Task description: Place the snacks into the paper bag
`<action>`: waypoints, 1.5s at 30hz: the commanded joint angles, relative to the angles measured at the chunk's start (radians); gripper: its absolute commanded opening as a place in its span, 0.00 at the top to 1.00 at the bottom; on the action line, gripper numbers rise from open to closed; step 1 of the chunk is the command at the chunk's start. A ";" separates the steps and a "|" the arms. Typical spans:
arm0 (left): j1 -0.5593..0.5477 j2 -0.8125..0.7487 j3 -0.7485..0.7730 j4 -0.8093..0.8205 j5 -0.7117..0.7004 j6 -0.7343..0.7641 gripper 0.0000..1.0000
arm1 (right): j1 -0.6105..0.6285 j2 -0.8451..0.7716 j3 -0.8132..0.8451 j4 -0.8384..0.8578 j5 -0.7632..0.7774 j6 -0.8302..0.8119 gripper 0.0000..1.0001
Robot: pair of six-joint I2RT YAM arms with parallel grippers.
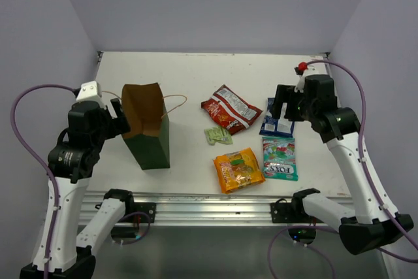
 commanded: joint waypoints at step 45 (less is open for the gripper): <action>-0.012 0.005 -0.139 0.155 0.132 0.019 1.00 | 0.259 0.142 -0.340 0.134 -0.223 0.041 1.00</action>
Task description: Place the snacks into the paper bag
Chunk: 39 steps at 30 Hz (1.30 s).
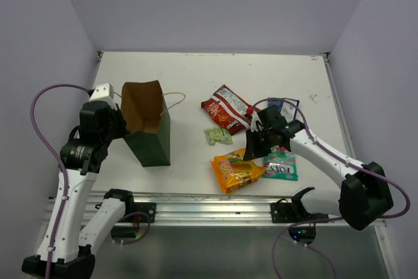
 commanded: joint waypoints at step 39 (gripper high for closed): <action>-0.033 0.012 0.032 0.034 0.133 0.027 1.00 | 0.509 0.727 1.890 0.036 0.415 0.007 1.00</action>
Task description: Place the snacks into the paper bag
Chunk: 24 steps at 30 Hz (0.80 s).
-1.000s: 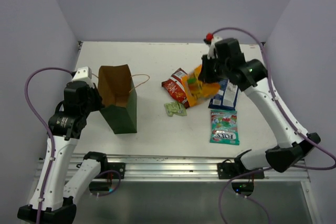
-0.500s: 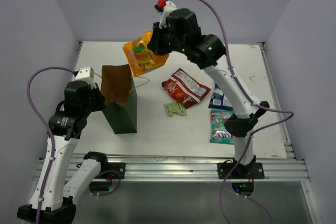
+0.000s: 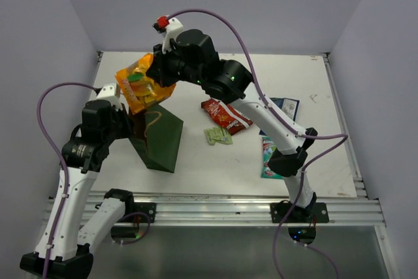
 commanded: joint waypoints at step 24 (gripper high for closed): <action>-0.029 0.013 0.009 0.045 0.017 0.034 1.00 | 0.065 -0.137 -0.098 0.070 0.069 -0.073 1.00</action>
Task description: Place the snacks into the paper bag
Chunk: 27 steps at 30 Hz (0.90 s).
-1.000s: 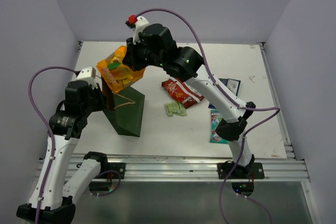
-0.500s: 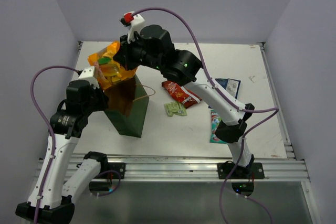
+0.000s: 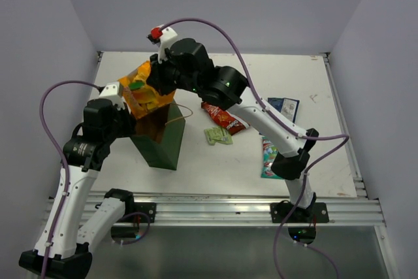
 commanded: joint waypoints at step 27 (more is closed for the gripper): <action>-0.026 0.004 0.007 0.039 -0.015 0.023 1.00 | 0.115 -0.073 0.037 -0.210 0.285 -0.153 0.01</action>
